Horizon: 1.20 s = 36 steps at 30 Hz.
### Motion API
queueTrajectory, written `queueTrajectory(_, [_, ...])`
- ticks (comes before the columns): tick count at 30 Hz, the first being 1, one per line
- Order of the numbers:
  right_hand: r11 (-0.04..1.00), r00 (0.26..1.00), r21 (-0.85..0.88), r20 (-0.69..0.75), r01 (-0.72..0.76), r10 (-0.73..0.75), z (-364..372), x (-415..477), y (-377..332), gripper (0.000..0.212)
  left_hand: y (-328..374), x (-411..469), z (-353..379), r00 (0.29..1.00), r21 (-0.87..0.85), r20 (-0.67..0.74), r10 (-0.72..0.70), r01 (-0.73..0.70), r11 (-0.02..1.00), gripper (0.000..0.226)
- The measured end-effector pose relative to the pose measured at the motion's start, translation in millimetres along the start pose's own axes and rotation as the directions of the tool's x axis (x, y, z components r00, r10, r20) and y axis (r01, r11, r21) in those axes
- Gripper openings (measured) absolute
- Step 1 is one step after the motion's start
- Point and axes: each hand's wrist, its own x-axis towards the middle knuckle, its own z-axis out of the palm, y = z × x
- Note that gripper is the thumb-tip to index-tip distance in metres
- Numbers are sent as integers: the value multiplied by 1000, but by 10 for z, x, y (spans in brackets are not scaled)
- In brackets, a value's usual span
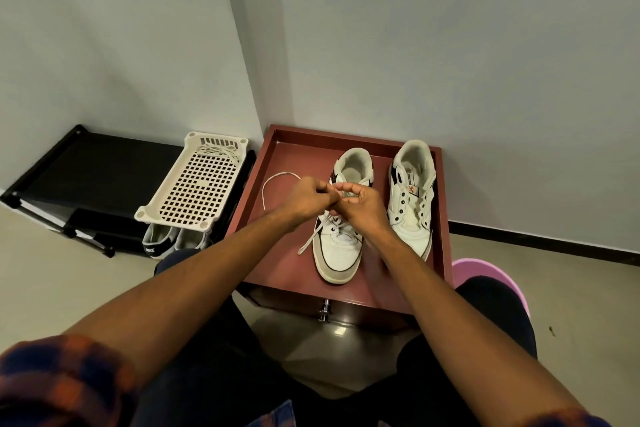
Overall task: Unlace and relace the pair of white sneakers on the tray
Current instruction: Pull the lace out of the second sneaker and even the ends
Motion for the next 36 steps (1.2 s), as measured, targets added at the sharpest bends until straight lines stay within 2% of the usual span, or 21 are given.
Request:
queueTrajectory(3, [999, 1000, -32, 11, 4, -3, -14, -3, 15, 29, -9, 17, 25, 998, 65, -57, 22, -18, 998, 14])
queueTrajectory(5, [1000, 1000, 1, 16, -7, 7, 6, -36, 12, 28, 25, 17, 47, 988, 137, -145, 51, -31, 990, 15])
queueTrajectory(7, [1000, 1000, -8, -2, -22, 22, -16, -49, -20, 26, 48, 49, 62, 976, 54, -210, 51, -41, 998, 14])
queueTrajectory(9, [998, 996, -61, -82, -23, 18, -99, -4, -19, 20, 55, 87, 57, 974, -49, -224, 39, -51, 997, 12])
queueTrajectory(13, [959, 922, -276, -383, -67, -46, -332, 175, 12, 6, 82, 179, 26, 973, -40, -225, 53, -64, 997, 14])
queueTrajectory(15, [898, 886, -411, -459, -155, -57, -424, 241, -46, 22, 104, 229, 10, 977, 21, -204, 70, -67, 998, 13])
queueTrajectory(18, [822, 893, -514, -450, -244, -16, -463, 326, -157, 49, 159, 297, 6, 974, 181, -167, 152, -121, 976, 13])
queueTrajectory(21, [784, 914, -562, -406, -264, 17, -446, 416, -205, 48, 255, 322, 40, 958, 413, -137, 250, -174, 894, 15])
queueTrajectory(25, [832, 934, -486, -345, -267, 99, -519, 493, -239, 35, 311, 398, 110, 954, 570, -20, 300, -236, 787, 19])
queueTrajectory(30, [939, 947, -227, -252, -260, 201, -641, 463, -172, 21, 341, 472, 231, 955, 637, 69, 288, -264, 724, 19])
queueTrajectory(33, [958, 947, -112, -222, -262, 233, -685, 450, -40, 20, 300, 496, 303, 959, 677, 137, 250, -274, 683, 21])
queueTrajectory(36, [969, 956, -79, -203, -234, 214, -707, 435, 49, 29, 221, 516, 332, 953, 665, 118, 278, -284, 691, 20])
